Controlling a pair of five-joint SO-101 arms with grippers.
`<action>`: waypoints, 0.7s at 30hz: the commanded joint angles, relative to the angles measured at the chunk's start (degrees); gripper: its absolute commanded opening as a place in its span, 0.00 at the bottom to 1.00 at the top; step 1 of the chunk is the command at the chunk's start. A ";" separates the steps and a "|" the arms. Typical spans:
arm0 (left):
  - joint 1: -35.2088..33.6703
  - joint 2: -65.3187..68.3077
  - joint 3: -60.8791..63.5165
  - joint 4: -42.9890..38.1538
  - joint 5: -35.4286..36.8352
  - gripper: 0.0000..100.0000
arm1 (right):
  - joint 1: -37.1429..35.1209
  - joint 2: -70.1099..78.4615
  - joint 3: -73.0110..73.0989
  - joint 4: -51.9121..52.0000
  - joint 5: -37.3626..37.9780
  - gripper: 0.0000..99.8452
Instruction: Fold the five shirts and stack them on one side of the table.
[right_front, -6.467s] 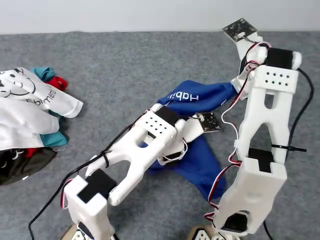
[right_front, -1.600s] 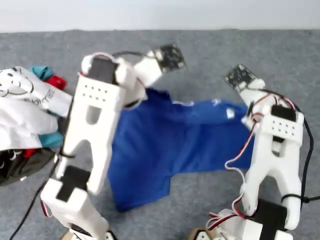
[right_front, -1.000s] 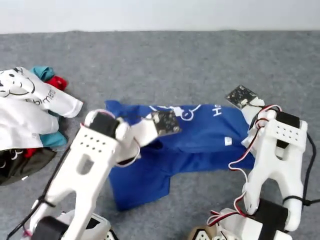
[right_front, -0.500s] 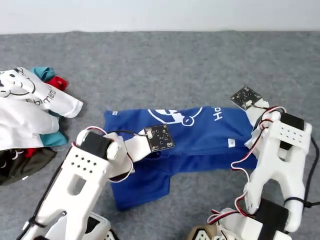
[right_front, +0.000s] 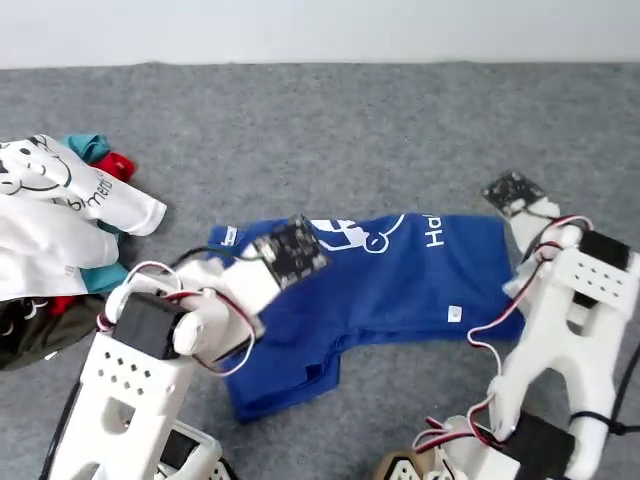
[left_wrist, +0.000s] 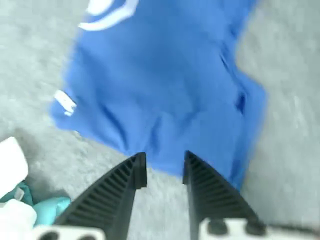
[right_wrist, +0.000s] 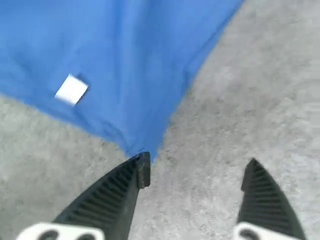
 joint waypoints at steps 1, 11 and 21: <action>-0.09 -1.14 1.63 -11.60 4.31 0.01 | -4.35 -1.36 -3.16 -4.79 -6.51 0.12; -6.68 12.40 5.85 -27.25 8.53 0.01 | -13.67 6.37 -3.25 -19.74 -17.32 0.01; -12.48 34.55 1.63 -36.75 8.18 0.02 | -13.85 22.02 -3.25 -36.44 -21.71 0.01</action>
